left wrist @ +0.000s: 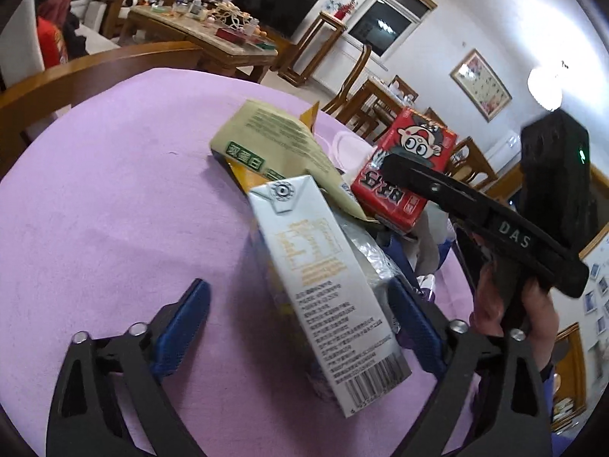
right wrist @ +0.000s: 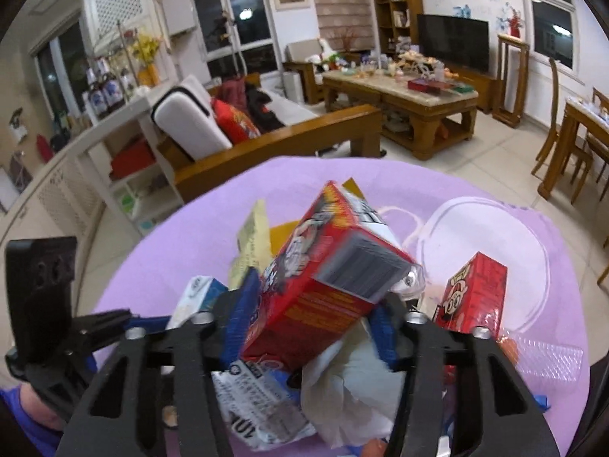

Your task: Collect trash

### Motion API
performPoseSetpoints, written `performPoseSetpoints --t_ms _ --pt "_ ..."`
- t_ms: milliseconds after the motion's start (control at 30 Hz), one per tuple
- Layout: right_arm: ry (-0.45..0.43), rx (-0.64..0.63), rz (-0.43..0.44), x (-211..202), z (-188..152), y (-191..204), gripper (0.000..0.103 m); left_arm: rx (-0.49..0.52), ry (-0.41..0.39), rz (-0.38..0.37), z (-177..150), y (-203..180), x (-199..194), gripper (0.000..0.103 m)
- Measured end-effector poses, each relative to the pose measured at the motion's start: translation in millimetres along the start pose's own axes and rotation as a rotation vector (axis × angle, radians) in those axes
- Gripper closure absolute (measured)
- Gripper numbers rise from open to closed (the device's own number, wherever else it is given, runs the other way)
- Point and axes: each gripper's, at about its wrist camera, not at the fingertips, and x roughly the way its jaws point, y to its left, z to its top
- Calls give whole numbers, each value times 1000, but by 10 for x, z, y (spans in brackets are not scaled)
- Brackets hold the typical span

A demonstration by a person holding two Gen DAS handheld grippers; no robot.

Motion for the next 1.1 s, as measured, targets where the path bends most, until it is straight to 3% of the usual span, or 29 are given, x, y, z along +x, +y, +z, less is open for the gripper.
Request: performPoseSetpoints --t_ms 33,67,167,200,267,400,533,633,867,967,1100 --pt "-15 14 10 -47 -2 -6 66 -14 -1 -33 3 31 -10 26" --pt "-29 27 17 -97 -7 -6 68 -36 -2 -58 12 69 -18 29" --pt "-76 61 52 -246 -21 26 70 -41 2 -48 60 116 -20 37" --pt "-88 67 62 -299 -33 52 70 -43 8 -55 69 128 -16 47" --pt "-106 71 62 -394 -63 83 70 -20 10 -45 102 129 -38 54" --pt "-145 102 91 -564 -160 132 71 6 6 -58 93 151 -147 60" --pt "-186 144 135 -748 -252 102 71 6 -66 -87 93 207 -409 64" --pt "-202 189 217 -847 -303 31 71 15 -100 -95 84 164 -544 64" --pt "-285 327 342 -1230 -417 -389 71 122 -126 -120 164 -352 -597 64" --pt "-318 365 305 -1484 -507 -685 70 193 -119 -129 249 -704 -487 64" --pt "-163 428 132 -1456 -713 -1110 70 234 -88 -150 296 -1002 -251 64"
